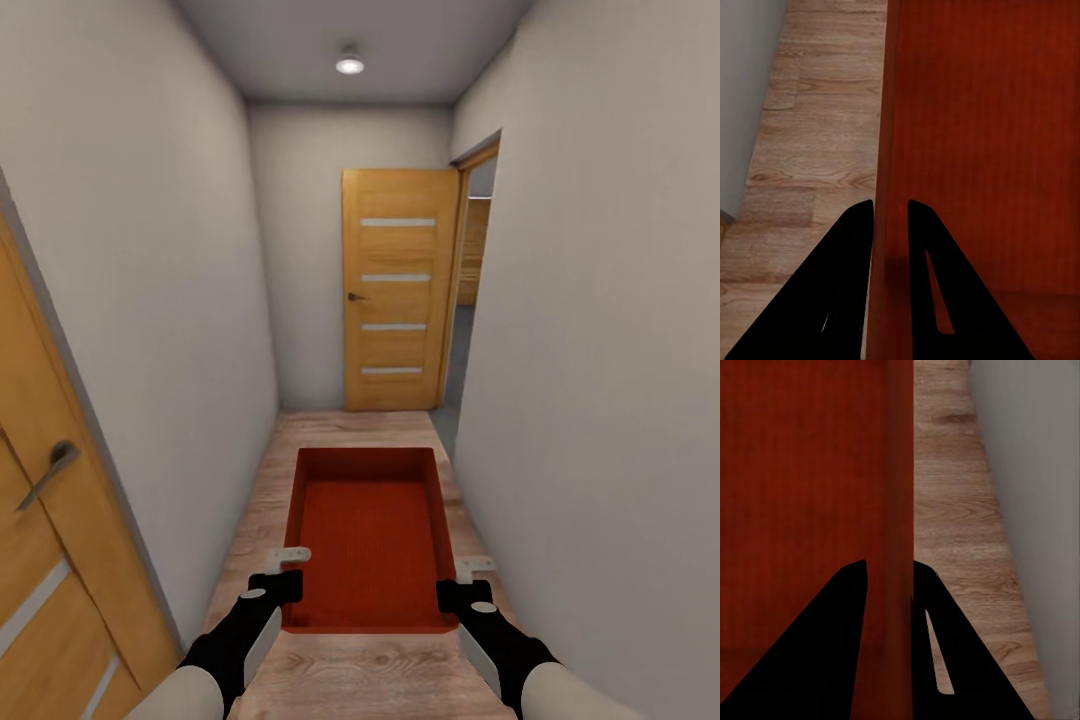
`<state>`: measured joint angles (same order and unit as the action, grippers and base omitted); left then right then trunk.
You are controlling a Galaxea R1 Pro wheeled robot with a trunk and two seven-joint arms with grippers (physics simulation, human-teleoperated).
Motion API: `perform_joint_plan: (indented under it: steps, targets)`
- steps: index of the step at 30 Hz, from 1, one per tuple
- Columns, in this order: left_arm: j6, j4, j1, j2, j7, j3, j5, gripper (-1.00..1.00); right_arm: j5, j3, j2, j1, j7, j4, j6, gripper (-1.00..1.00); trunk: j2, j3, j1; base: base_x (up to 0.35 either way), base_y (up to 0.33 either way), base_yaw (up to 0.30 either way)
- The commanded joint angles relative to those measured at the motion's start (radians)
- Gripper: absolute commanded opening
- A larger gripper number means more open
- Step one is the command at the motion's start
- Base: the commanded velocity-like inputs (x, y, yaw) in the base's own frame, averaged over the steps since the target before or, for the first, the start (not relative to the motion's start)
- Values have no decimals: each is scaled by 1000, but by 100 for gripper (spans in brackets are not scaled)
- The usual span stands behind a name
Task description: Move the two storage containers from the living room to the garage. In the garage, place one container on the floor and stack the other container on top of it (either order is fine).
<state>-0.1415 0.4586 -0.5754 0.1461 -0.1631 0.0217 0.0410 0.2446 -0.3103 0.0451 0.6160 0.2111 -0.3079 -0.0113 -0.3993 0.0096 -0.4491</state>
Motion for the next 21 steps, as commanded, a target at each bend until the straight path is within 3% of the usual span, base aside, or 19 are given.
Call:
perform_joint_plan:
  steps: [1, 21]
  targets:
    - [-7, 4, 0, -7, -70, -29, -12, -100, 15, 11, -1, 1, -1, -3, -1, -100, -1, 0, -1, 322, 0, 0]
    - [-7, 3, 0, -8, -70, -29, -12, -100, 15, 11, 0, 1, -1, -3, -1, -100, -1, 0, -1, 322, 0, 0]
